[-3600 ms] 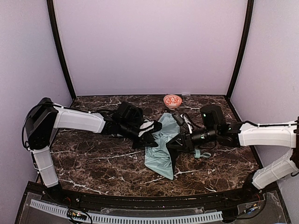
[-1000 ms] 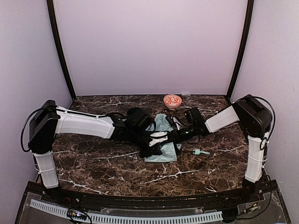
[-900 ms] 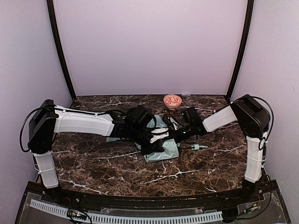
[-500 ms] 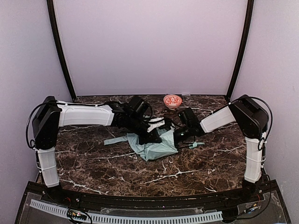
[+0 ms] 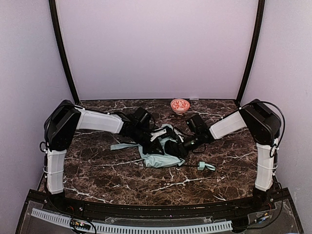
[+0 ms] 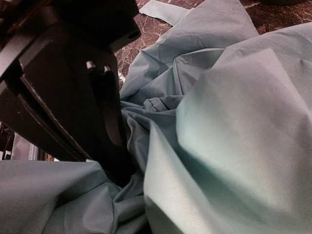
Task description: Put away the umbrella
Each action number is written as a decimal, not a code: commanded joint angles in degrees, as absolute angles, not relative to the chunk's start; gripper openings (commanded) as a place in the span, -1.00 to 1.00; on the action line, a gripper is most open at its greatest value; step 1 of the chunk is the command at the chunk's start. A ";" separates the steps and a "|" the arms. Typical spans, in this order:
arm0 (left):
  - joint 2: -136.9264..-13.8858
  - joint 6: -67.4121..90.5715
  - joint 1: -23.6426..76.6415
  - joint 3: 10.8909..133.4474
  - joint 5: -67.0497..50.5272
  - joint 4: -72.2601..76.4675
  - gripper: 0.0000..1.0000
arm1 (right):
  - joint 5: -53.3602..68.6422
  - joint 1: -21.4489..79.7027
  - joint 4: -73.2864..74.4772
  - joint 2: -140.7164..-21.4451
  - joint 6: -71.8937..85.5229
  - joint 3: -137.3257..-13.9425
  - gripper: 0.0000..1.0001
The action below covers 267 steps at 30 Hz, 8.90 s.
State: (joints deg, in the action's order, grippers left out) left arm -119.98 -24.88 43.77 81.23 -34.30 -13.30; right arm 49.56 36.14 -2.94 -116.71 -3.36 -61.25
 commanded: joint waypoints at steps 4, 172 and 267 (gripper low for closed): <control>-126.16 -26.16 43.22 79.03 -31.46 -16.91 -1.00 | 50.48 30.00 -6.64 -109.48 7.23 -55.94 -0.66; -90.83 -35.45 40.25 49.52 -32.74 9.00 0.42 | 26.44 50.21 22.74 -107.79 -14.45 -58.99 -0.94; -87.87 -22.91 38.89 59.48 -29.03 10.23 0.60 | -4.41 48.72 -6.33 -87.16 -16.43 -49.45 -1.00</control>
